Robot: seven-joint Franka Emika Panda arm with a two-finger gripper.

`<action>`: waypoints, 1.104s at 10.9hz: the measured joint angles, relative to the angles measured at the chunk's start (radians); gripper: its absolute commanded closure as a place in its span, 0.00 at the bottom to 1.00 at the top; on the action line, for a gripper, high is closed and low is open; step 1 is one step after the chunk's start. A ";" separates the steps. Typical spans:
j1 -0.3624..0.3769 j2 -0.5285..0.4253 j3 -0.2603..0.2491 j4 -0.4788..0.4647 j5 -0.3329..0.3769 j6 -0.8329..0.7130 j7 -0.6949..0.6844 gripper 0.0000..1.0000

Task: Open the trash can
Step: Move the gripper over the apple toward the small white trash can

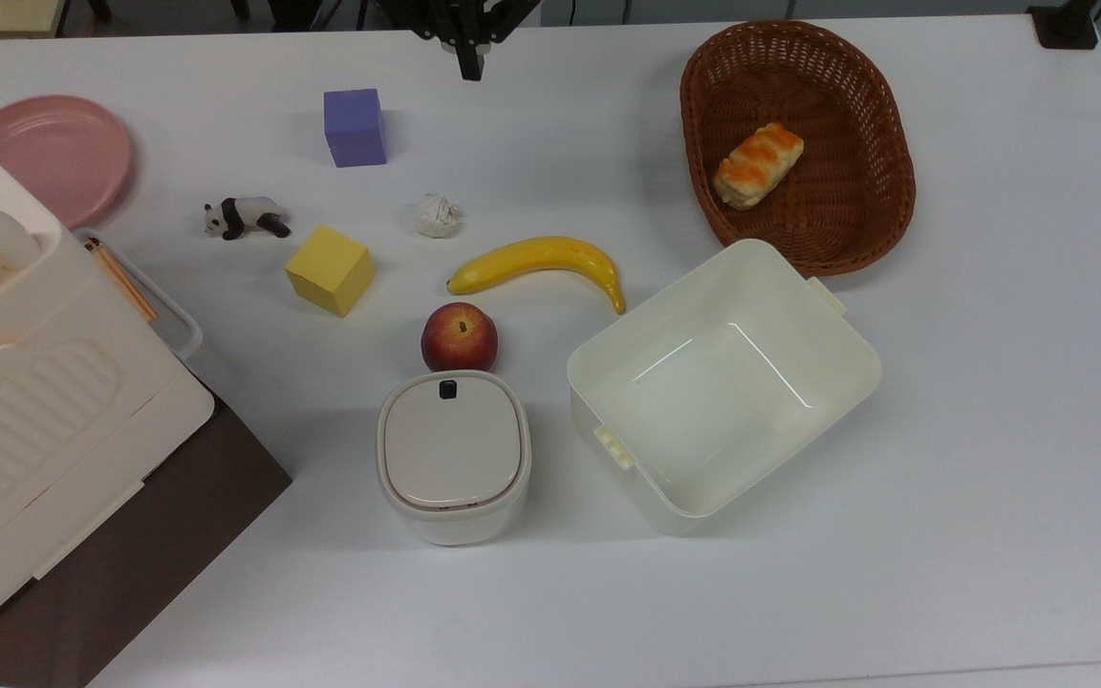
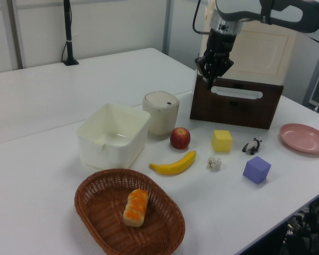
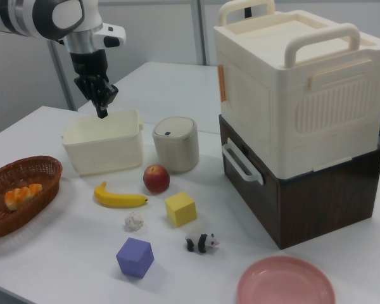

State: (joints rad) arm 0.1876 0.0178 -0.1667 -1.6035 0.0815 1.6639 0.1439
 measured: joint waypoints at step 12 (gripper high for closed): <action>-0.009 0.114 0.001 0.009 0.000 0.287 0.000 1.00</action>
State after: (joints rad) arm 0.1787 0.1322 -0.1660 -1.5947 0.0817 1.9504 0.1440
